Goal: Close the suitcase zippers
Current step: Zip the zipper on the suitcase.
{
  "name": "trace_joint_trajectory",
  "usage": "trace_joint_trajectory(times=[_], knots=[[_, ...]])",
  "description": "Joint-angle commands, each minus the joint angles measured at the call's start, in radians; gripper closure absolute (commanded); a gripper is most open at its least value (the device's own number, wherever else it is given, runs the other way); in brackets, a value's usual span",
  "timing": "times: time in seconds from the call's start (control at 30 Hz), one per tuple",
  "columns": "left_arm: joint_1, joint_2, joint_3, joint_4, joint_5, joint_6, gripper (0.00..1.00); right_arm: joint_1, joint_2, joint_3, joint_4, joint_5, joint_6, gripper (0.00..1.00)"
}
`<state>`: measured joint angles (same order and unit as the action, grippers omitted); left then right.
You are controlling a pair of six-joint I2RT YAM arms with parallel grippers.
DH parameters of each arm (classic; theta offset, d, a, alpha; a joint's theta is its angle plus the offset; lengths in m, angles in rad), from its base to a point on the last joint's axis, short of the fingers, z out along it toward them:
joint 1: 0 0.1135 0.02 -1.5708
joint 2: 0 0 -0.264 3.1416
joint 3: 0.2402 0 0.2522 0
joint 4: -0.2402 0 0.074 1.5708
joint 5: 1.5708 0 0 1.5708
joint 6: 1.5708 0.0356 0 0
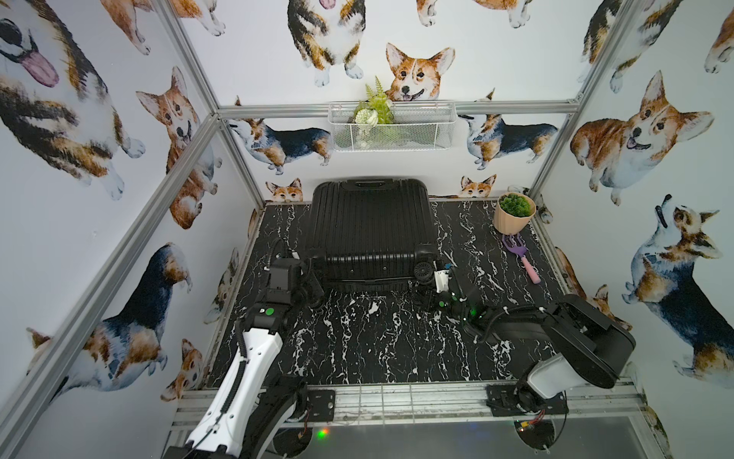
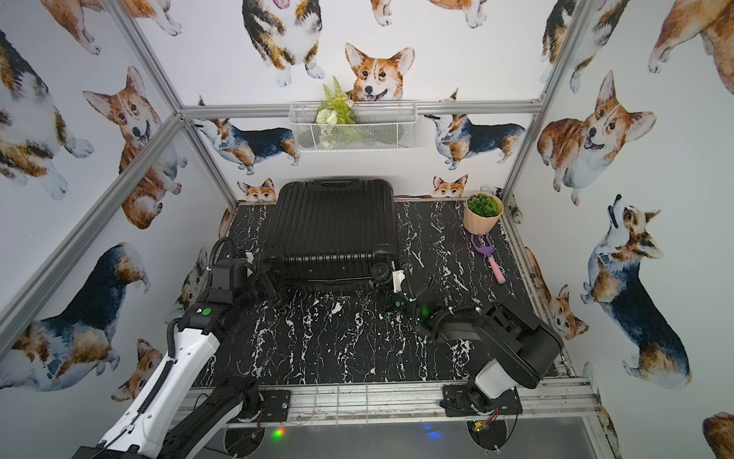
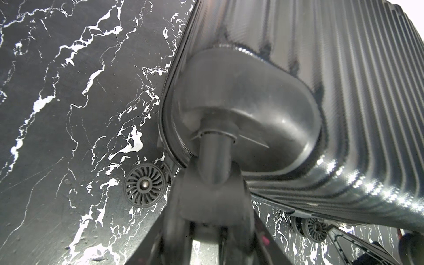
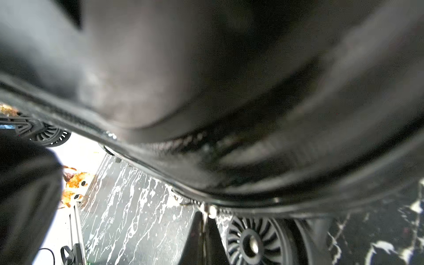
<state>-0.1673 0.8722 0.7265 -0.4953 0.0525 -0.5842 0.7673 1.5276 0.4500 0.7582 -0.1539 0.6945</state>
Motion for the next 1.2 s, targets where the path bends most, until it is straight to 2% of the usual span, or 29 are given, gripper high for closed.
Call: trace_joint_trajectory(times=[0.0,0.37,0.7,1.17], knots=[[-0.016,0.014,-0.003,0.004,0.071,-0.028,0.8,0.011,0.012,0.007,0.113,-0.07,0.021,1.0],[-0.046,0.038,-0.005,0.04,0.099,-0.033,0.81,0.017,0.063,0.003,0.211,-0.128,0.056,1.0],[-0.059,0.05,-0.006,0.064,0.115,-0.036,0.82,0.022,0.088,-0.002,0.247,-0.127,0.065,1.0],[-0.065,0.066,-0.001,0.06,0.125,-0.017,0.78,0.022,-0.002,-0.033,0.091,0.035,-0.004,1.0]])
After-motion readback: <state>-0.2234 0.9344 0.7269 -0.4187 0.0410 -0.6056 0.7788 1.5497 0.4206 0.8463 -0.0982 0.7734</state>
